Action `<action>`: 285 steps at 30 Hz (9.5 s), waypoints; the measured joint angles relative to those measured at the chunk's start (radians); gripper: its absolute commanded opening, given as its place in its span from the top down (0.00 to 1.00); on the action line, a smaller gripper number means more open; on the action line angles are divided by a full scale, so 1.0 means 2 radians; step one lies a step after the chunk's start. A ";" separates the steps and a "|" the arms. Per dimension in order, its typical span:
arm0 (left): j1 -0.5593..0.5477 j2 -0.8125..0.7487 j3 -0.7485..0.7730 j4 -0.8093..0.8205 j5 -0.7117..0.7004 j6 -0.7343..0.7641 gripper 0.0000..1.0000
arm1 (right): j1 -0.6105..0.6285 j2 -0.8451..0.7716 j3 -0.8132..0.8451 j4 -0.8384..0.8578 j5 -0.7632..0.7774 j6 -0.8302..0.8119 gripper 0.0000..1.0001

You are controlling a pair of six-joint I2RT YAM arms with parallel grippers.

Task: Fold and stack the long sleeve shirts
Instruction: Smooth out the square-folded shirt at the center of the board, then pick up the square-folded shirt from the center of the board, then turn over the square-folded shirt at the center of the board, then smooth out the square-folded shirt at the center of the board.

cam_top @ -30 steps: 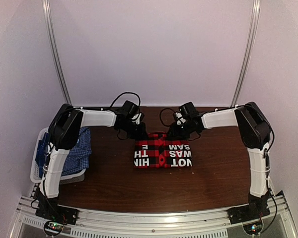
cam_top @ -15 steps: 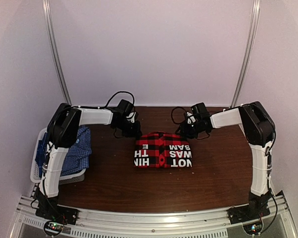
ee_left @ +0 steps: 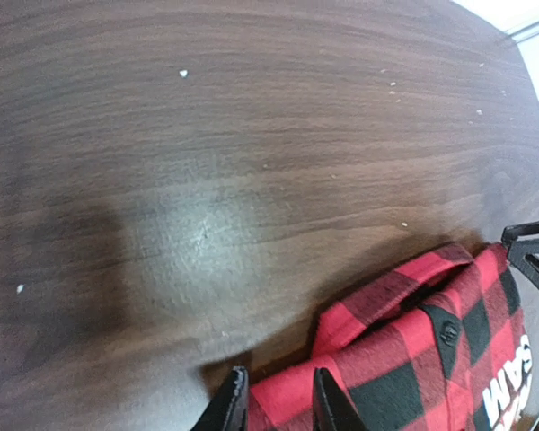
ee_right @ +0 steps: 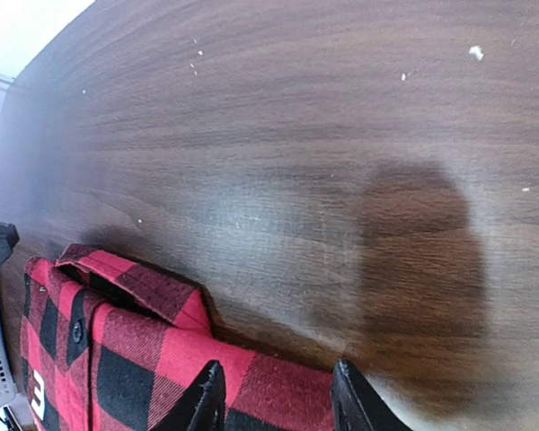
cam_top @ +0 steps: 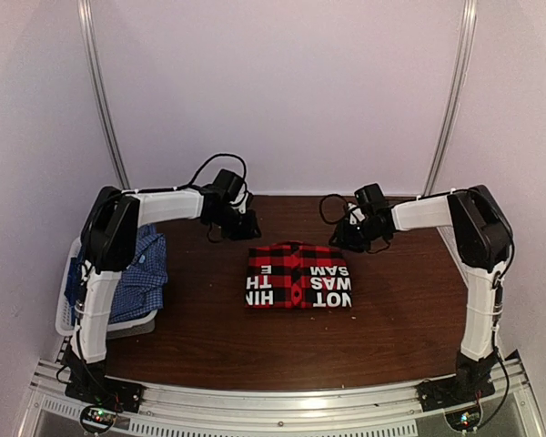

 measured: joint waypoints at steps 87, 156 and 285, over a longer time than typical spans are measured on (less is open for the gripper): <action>-0.056 -0.174 -0.349 0.165 0.077 -0.145 1.00 | 0.119 -0.269 -0.300 0.031 0.078 0.040 0.70; -0.024 -0.147 -0.039 -0.045 0.153 -0.021 0.91 | 0.143 -0.136 -0.087 0.168 -0.030 0.154 0.49; -0.083 -0.161 -0.308 0.099 0.047 -0.067 0.75 | 0.100 -0.113 -0.110 -0.051 0.133 -0.007 0.62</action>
